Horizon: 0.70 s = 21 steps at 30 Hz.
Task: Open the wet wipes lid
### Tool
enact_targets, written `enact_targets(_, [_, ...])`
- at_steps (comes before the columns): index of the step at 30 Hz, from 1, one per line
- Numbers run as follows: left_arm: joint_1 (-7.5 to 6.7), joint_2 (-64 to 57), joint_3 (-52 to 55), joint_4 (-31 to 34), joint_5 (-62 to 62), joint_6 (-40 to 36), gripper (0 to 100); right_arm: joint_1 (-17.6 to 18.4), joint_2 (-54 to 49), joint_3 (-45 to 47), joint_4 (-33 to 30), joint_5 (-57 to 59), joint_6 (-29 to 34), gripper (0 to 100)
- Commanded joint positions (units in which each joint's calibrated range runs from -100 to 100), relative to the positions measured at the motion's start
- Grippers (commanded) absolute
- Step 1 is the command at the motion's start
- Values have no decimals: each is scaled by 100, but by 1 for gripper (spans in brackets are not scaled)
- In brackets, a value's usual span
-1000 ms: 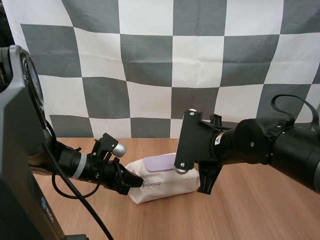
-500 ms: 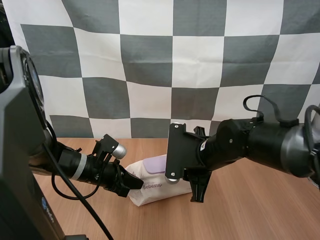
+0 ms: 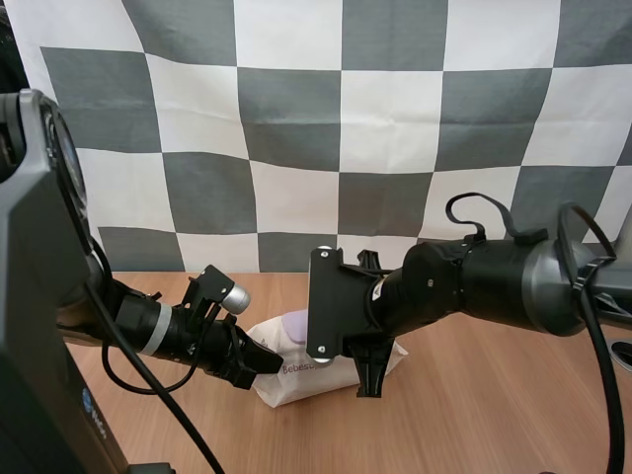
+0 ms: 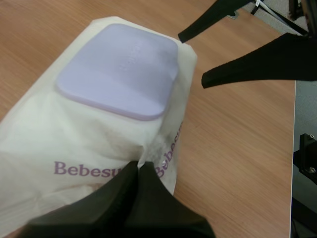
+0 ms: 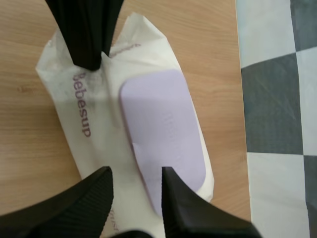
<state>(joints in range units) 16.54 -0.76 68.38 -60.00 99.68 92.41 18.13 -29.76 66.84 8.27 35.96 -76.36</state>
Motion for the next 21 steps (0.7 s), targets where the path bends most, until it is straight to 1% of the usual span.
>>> enact_targets(1, [-5, 6, 4, 6, -8, -100, 0, 76, -1, 9, -1, -216, 33, 56])
enact_targets(13, [-5, 6, 4, 6, -8, -100, 0, 76, 15, 9, -1, -395, 33, 56])
enact_targets(21, [-5, 6, 4, 16, -5, -100, 0, 76, 595, 9, -27, -665, 24, 56])
